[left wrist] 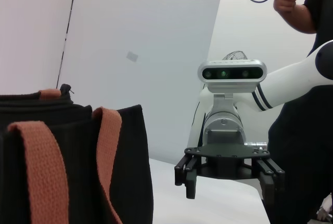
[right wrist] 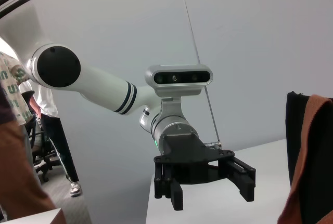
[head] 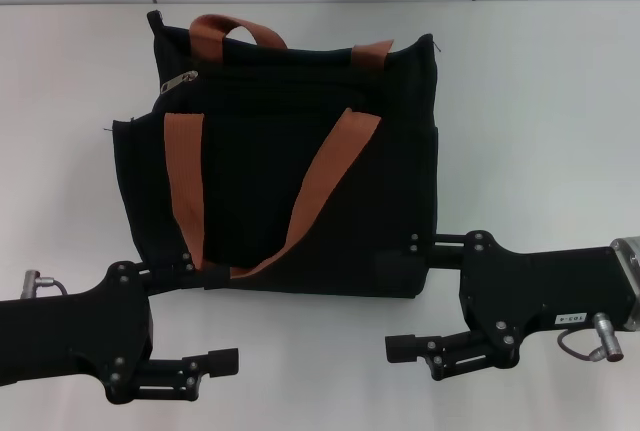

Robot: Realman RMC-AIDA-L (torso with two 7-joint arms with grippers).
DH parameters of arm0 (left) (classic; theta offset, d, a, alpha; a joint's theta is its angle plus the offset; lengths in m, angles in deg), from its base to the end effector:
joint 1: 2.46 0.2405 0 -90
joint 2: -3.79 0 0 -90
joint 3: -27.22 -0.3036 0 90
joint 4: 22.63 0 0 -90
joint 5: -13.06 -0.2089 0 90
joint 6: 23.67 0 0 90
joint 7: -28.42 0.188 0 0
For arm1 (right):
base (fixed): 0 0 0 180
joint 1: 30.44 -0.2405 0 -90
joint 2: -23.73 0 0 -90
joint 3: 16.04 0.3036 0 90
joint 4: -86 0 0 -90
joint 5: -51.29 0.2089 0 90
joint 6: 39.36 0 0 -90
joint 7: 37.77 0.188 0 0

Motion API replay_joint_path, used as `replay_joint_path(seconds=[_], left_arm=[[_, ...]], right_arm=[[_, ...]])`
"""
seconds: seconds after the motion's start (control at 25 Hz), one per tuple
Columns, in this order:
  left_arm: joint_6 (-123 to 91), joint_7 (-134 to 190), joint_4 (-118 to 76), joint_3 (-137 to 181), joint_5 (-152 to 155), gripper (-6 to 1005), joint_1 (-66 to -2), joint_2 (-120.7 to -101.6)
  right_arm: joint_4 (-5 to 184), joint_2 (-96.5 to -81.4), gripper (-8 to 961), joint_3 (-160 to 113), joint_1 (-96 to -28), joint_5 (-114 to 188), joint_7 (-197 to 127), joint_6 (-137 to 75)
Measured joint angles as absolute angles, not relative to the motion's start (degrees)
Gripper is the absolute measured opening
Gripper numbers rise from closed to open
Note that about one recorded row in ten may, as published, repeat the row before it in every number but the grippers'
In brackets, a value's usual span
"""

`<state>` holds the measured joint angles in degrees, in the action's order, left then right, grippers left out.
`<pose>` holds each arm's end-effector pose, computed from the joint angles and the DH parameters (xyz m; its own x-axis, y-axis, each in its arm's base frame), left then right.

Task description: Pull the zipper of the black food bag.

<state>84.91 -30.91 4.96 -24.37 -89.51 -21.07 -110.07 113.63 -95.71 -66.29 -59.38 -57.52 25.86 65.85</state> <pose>-0.3060 0.2457 -0.0480 0.7434 0.2243 0.6301 0.2525 -0.9665 0.0462 0.2477 0.2819 -0.0942 0.7736 -0.2175 -0.5952 -0.1593 -0.9758 0.1495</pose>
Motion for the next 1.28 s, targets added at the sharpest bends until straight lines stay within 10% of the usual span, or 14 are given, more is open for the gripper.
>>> replay_joint_path(seconds=[1.28], left_arm=[[91.6, -29.2, 5.6, -15.2, -72.5, 830, -24.1, -110.13]], right_arm=[[112.7, -95.7, 812, -66.1, -59.5, -57.3, 25.9, 65.6]])
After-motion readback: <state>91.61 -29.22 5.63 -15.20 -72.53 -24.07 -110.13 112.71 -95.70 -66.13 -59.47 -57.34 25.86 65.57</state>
